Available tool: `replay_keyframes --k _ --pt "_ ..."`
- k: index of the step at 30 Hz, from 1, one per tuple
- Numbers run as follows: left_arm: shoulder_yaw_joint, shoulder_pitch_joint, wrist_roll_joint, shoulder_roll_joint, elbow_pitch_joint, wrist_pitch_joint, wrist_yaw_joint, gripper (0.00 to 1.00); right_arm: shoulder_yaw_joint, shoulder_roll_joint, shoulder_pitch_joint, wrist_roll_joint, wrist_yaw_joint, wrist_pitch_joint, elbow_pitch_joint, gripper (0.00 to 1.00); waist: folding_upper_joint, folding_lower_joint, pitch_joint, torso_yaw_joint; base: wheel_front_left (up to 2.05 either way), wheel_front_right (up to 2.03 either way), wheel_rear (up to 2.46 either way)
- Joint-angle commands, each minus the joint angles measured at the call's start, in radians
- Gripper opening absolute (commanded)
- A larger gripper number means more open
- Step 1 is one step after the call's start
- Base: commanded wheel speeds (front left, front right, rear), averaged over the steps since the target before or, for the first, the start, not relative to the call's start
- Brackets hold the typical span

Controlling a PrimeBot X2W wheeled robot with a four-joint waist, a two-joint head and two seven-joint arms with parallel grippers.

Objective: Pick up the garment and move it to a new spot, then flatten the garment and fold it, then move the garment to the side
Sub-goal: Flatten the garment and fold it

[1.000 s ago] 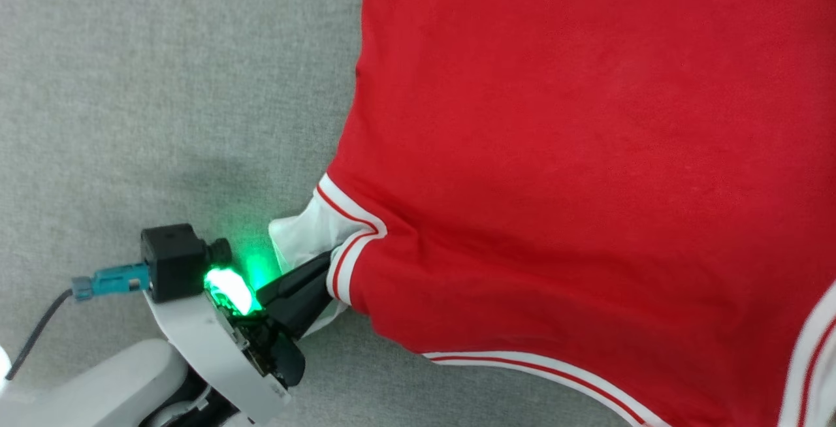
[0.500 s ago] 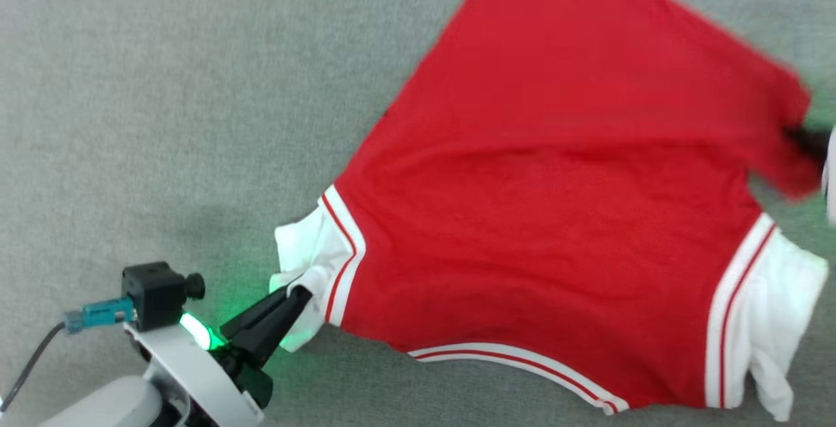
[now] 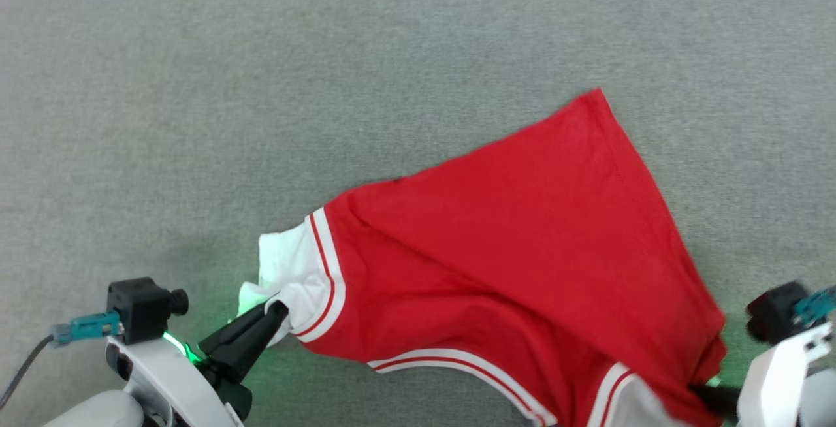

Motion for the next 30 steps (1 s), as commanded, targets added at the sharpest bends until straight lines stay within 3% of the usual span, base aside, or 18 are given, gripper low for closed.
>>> replay_keyframes --k 1,8,9,10,11,16,21,25,30 --pt "-0.001 -0.006 -0.005 0.004 -0.003 0.001 0.002 0.00 0.016 0.013 0.022 -0.002 0.000 -0.006 -0.004 0.00 0.0000 0.0000 -0.009 -0.016 0.00 0.00 0.00" --pt "-0.020 -0.034 -0.010 0.007 -0.007 0.001 0.002 0.00 0.085 0.042 0.032 -0.037 0.000 -0.089 0.043 0.00 0.0000 0.0000 -0.001 -0.024 0.00 0.00 0.00" --pt "-0.020 -0.037 -0.011 0.008 -0.007 0.001 0.002 0.00 0.085 0.041 0.018 -0.043 0.000 -0.112 0.042 0.30 0.0000 0.0000 -0.001 -0.026 0.00 0.00 0.00" --pt "-0.020 -0.038 -0.012 0.008 -0.007 0.001 0.002 0.00 0.080 0.037 0.004 -0.047 0.000 -0.136 0.038 0.49 0.0000 0.0000 0.000 -0.027 0.00 0.00 0.00" --pt "-0.019 -0.037 -0.013 0.008 -0.007 0.001 0.002 0.00 0.077 0.030 -0.002 -0.051 0.000 -0.157 0.031 0.98 0.0000 0.0000 0.000 -0.029 0.00 0.00 0.00" --pt "-0.008 -0.032 -0.006 -0.001 -0.009 0.001 0.002 0.00 0.021 -0.018 0.005 -0.062 0.000 -0.199 -0.042 1.00 0.0000 0.0000 0.002 -0.034 0.00 0.00 0.00" --pt "-0.012 -0.029 0.007 -0.016 -0.014 0.001 0.002 0.00 -0.088 -0.043 0.005 -0.027 0.000 -0.164 -0.158 1.00 0.0000 0.0000 0.008 -0.030 0.00 0.00 0.00" --pt "-0.016 -0.050 0.016 -0.026 -0.022 0.001 0.002 0.00 -0.151 -0.059 -0.082 -0.033 0.000 -0.146 -0.215 1.00 0.0000 0.0000 0.026 -0.018 0.00 0.00 0.00" --pt "-0.023 -0.077 0.022 -0.032 -0.031 0.001 0.002 0.00 -0.128 -0.057 -0.246 -0.066 0.000 -0.170 -0.193 1.00 0.0000 0.0000 0.057 0.002 0.00 0.00 0.00"
